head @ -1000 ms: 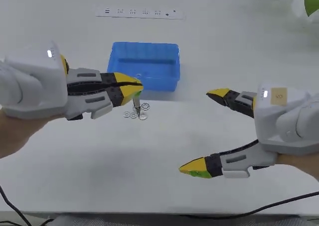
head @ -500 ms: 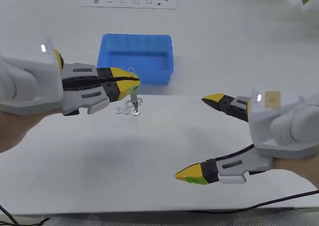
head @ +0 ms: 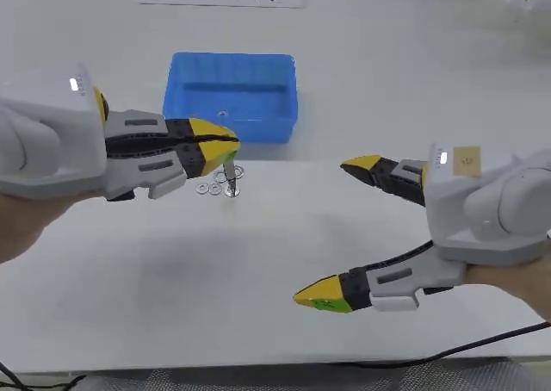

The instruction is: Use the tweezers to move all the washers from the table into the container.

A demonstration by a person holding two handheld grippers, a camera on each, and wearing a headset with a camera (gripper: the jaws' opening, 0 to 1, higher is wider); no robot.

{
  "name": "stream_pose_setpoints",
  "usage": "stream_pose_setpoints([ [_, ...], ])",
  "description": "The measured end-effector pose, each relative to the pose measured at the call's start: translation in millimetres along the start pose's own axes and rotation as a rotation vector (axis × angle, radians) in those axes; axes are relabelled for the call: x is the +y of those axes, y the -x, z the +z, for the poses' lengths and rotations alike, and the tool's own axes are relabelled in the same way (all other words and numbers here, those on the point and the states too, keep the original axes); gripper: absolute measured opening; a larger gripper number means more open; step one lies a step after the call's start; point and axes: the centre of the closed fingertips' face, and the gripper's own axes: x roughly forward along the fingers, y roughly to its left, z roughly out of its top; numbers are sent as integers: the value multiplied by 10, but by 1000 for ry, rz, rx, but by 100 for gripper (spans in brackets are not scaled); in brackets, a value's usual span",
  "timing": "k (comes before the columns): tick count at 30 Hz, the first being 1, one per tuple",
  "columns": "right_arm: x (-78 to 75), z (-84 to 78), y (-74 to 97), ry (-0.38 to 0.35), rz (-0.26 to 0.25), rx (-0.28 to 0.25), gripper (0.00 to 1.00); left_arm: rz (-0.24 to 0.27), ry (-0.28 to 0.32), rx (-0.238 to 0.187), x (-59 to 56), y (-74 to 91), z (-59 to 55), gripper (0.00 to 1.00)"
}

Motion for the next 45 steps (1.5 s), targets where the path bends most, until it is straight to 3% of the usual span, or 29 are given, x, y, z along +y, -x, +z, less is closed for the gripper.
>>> stream_pose_setpoints([
  [3,0,-10,-1,0,-3,3,100,0,1,8,-10,8,-36,5],
  [11,45,-17,2,-13,8,-3,100,0,-2,-10,-8,11,12,5],
  [21,87,-10,-8,-23,19,-9,100,-9,-22,8,-17,-8,-41,5],
  [31,68,72,-144,-13,58,-4,100,-43,-1,24,-33,39,-75,5],
  [38,-1,240,-373,1,109,-15,84,-73,-28,70,-75,63,-106,5],
  [45,-60,319,-586,36,155,7,69,-74,-29,82,-77,51,-125,5],
])
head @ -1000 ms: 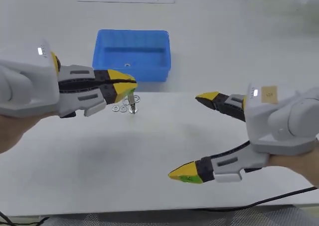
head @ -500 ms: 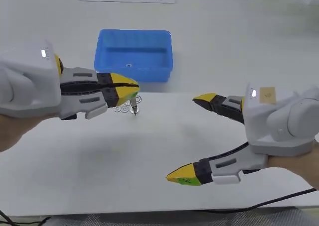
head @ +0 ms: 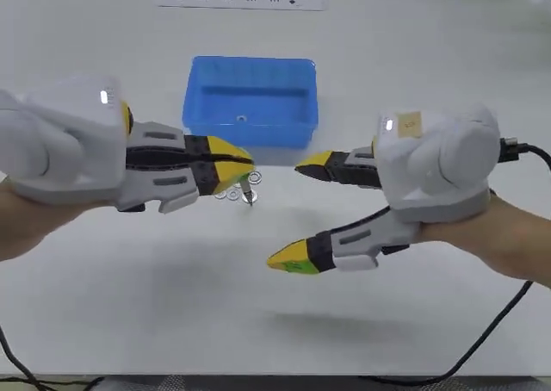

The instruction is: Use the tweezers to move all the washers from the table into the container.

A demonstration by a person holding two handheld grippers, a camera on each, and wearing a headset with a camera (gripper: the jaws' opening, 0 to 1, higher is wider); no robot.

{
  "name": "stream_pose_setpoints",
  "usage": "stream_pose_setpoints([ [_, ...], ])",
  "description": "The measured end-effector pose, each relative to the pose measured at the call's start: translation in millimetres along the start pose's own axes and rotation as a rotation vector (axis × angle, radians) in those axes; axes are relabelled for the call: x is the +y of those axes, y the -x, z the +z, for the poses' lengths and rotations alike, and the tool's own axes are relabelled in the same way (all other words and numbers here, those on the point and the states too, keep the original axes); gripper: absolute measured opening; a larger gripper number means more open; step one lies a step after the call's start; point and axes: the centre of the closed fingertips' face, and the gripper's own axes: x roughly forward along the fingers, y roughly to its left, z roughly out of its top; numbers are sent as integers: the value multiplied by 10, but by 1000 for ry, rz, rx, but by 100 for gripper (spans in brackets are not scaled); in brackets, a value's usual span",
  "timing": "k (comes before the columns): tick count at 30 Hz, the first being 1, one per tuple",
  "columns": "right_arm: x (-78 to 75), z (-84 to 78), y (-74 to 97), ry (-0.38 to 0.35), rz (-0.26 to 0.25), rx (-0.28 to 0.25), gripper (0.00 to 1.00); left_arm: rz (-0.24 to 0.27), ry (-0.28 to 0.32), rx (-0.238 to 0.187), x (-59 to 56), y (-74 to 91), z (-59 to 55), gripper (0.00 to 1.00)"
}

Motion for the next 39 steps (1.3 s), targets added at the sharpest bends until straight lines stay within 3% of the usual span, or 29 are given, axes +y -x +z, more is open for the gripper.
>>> stream_pose_setpoints([
  [5,-18,77,-67,0,23,-13,59,-2,2,3,-7,-2,-13,5],
  [11,-36,66,-205,73,57,6,51,-5,11,1,0,-13,-21,5],
  [15,-34,23,-289,141,97,46,45,-31,-19,22,-23,-40,-18,5],
  [19,-43,16,-347,150,123,56,34,-48,-19,26,-30,-47,-25,5],
  [30,-137,106,-433,196,137,49,15,-57,-14,40,-21,-33,-52,5],
  [39,-130,99,-439,220,167,69,12,-62,-9,35,-36,-51,-45,5],
])
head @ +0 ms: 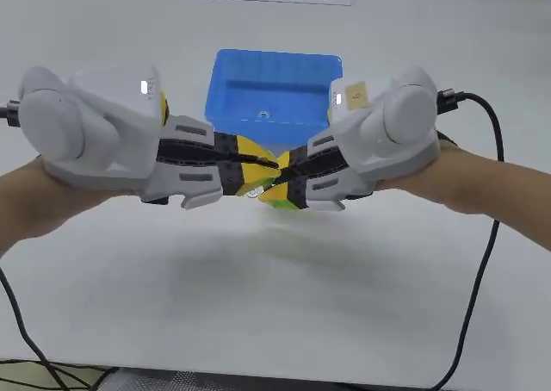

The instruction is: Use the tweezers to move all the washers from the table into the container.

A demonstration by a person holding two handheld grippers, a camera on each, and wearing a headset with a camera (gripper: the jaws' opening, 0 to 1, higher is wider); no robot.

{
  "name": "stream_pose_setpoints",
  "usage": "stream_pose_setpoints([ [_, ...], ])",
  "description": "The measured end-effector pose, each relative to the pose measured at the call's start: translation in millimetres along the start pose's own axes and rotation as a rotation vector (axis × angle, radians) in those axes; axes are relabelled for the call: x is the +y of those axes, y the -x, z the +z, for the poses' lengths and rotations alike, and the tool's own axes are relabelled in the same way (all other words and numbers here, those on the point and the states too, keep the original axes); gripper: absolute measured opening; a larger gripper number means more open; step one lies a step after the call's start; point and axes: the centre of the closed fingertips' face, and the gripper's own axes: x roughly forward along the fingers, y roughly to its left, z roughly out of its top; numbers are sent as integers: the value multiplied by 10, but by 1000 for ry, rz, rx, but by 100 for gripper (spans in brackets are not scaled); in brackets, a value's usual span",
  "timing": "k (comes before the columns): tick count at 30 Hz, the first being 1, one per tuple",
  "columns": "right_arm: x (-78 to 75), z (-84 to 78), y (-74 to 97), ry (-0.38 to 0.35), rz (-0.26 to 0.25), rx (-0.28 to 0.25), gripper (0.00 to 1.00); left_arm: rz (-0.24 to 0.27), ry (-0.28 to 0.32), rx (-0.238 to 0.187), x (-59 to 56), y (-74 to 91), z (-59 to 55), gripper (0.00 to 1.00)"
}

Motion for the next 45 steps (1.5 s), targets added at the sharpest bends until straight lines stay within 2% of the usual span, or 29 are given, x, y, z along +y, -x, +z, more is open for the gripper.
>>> stream_pose_setpoints([
  [8,8,-51,-46,54,18,31,12,-2,-1,3,-3,-17,9,5],
  [20,-21,-35,-48,92,8,9,9,32,2,6,51,9,-1,6],
  [21,-23,-36,-49,99,6,9,9,33,5,6,51,10,-1,6],
  [23,-25,-39,-49,107,3,8,9,40,49,-6,55,12,-1,7],
  [25,-26,-37,-51,109,-2,6,9,44,58,-10,56,20,-5,7],
  [28,-32,-35,-52,106,-16,7,9,38,69,-18,28,21,9,12],
  [30,-26,-35,-50,106,-17,11,9,0,101,-45,-60,22,61,20],
  [32,-8,-31,-47,104,-11,12,9,7,60,-29,-87,36,56,23],
  [34,-6,-19,-39,105,-15,13,9,32,46,-11,-69,65,31,24],
  [37,-10,49,-6,77,-31,-13,9,54,48,-17,-55,123,40,27],
  [39,-9,77,19,69,-37,-16,9,85,49,-35,-42,190,75,29],
  [40,-9,82,28,70,-41,-14,9,132,51,-54,2,237,106,31],
  [43,-13,127,87,63,-54,-17,9,189,93,-99,17,347,151,35],
  [45,-12,162,121,64,-59,-20,9,203,96,-96,-11,407,128,37],
])
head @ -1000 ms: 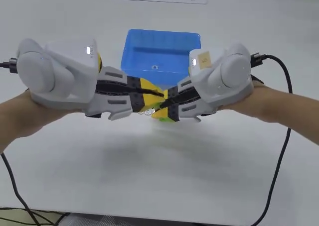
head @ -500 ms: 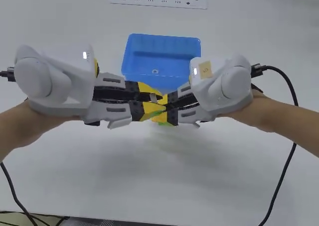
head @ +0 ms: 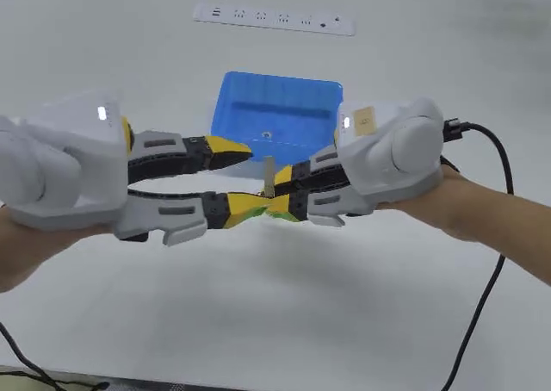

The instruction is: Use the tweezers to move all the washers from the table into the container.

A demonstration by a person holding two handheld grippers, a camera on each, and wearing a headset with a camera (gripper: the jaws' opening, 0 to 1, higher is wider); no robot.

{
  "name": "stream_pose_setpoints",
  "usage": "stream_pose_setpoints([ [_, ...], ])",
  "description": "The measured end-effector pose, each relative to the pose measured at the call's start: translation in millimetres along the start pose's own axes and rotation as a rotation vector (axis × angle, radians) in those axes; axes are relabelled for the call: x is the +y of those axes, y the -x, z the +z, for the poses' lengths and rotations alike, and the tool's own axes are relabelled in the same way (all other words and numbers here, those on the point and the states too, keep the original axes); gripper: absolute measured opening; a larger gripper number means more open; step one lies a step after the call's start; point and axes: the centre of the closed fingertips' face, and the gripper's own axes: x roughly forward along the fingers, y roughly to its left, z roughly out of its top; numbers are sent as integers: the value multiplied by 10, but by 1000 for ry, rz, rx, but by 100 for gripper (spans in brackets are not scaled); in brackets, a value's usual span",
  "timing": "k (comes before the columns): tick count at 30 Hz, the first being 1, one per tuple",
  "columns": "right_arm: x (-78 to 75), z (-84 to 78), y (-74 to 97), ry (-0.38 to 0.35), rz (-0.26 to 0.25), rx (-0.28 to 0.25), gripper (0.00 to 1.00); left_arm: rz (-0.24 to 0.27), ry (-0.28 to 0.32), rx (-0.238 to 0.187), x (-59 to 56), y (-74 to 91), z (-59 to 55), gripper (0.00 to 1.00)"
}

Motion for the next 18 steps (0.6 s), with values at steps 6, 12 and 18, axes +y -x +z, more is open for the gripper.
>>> stream_pose_setpoints([
  [6,-48,80,107,-12,-37,-3,9,17,17,-4,-62,184,-32,42],
  [12,-50,182,213,-2,-59,-13,9,76,70,-37,-25,347,-19,57],
  [18,-210,400,303,11,-98,-44,9,43,113,-45,-177,419,5,70],
])
